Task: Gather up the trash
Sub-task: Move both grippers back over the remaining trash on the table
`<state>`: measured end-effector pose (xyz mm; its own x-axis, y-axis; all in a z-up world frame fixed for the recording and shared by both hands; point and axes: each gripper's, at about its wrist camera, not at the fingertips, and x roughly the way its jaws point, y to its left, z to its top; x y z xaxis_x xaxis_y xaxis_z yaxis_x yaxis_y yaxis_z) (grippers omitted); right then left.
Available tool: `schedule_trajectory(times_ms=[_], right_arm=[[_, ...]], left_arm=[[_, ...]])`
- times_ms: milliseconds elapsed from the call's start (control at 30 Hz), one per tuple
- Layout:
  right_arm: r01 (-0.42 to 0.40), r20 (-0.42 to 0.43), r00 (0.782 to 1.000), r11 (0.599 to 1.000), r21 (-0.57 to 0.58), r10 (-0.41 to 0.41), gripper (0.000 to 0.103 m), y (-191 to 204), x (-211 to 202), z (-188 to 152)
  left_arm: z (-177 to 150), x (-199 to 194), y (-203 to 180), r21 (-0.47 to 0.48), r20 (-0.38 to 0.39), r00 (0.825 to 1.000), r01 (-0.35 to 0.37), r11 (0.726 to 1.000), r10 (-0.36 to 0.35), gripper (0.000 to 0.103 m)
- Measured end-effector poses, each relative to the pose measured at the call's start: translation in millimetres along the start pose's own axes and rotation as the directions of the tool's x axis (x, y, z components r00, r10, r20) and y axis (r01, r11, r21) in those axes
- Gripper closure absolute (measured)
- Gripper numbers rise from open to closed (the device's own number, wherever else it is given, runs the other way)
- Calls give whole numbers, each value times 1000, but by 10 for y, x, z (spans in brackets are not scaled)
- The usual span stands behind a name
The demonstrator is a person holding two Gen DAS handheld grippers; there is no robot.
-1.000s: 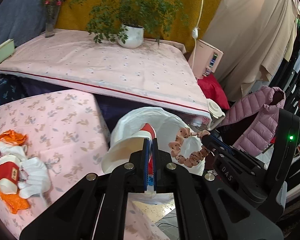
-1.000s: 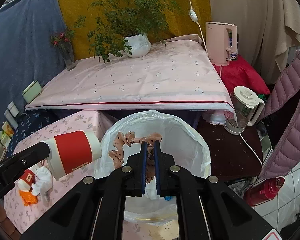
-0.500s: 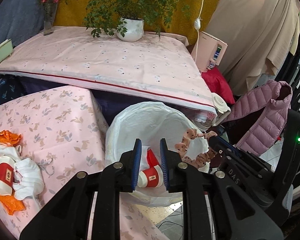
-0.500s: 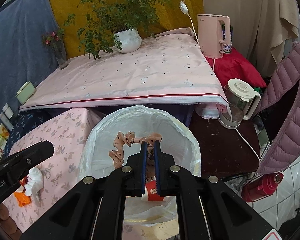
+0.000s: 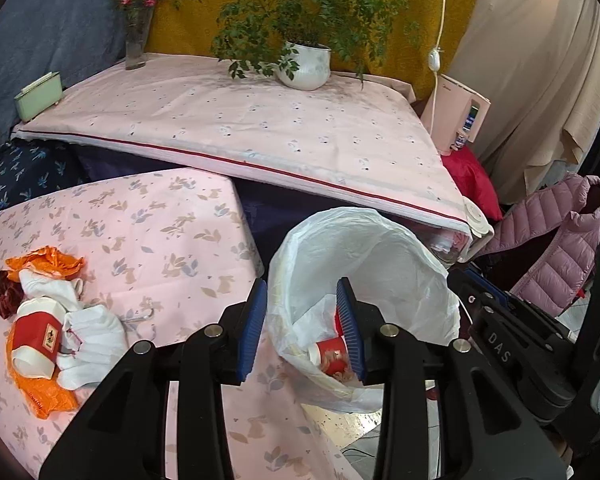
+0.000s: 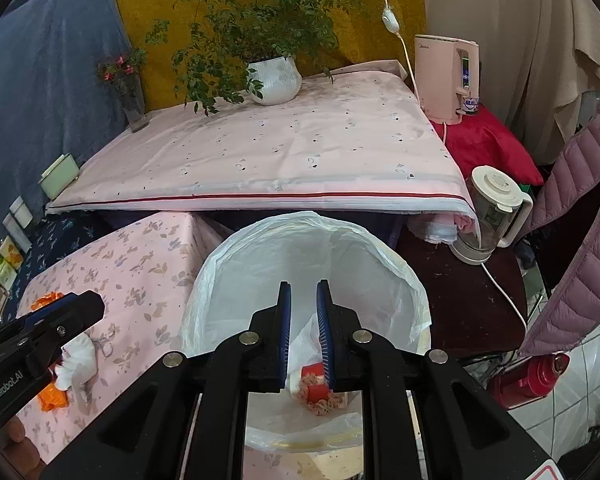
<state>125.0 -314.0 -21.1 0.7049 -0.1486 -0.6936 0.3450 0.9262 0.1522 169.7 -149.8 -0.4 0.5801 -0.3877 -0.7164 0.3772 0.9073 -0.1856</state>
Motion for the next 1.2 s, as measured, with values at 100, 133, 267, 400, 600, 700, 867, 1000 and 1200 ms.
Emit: schedule_trajectory(times_ms=[100,133,267,400,600,700,867,1000,1200], right_arm=[[-7,1,1000,1000,-14,7,85,80,-30,-14],[-9,3,1000,1000,-20,9,82,111,-44,-16],[-22,8,1000,999,-39,22,80,243,-94,-29],[-35,9,999,998,-59,35,79,396,-133,-53],[-58,10,998,995,-84,59,72,623,-194,-121],[-71,6,997,992,-100,72,72,759,-221,-166],[-96,-1,995,987,-128,96,70,1001,-264,-256],[-118,-12,993,982,-147,117,67,1186,-276,-325],[-153,-28,988,971,-182,150,61,1494,-295,-473]], left_arm=[[-23,-39,82,-13,6,1000,-19,1000,19,65],[-30,-54,109,-17,9,1000,-25,1000,26,63],[-71,-128,231,-35,20,999,-44,998,45,61],[-119,-206,388,-57,28,997,-65,996,67,61],[-214,-344,695,-110,39,994,-93,989,98,54],[-268,-410,849,-131,40,991,-119,984,126,50],[-402,-534,1123,-166,47,982,-171,971,181,41],[-527,-599,1379,-212,31,978,-196,957,207,40],[-760,-696,1825,-298,3,967,-243,923,255,30]])
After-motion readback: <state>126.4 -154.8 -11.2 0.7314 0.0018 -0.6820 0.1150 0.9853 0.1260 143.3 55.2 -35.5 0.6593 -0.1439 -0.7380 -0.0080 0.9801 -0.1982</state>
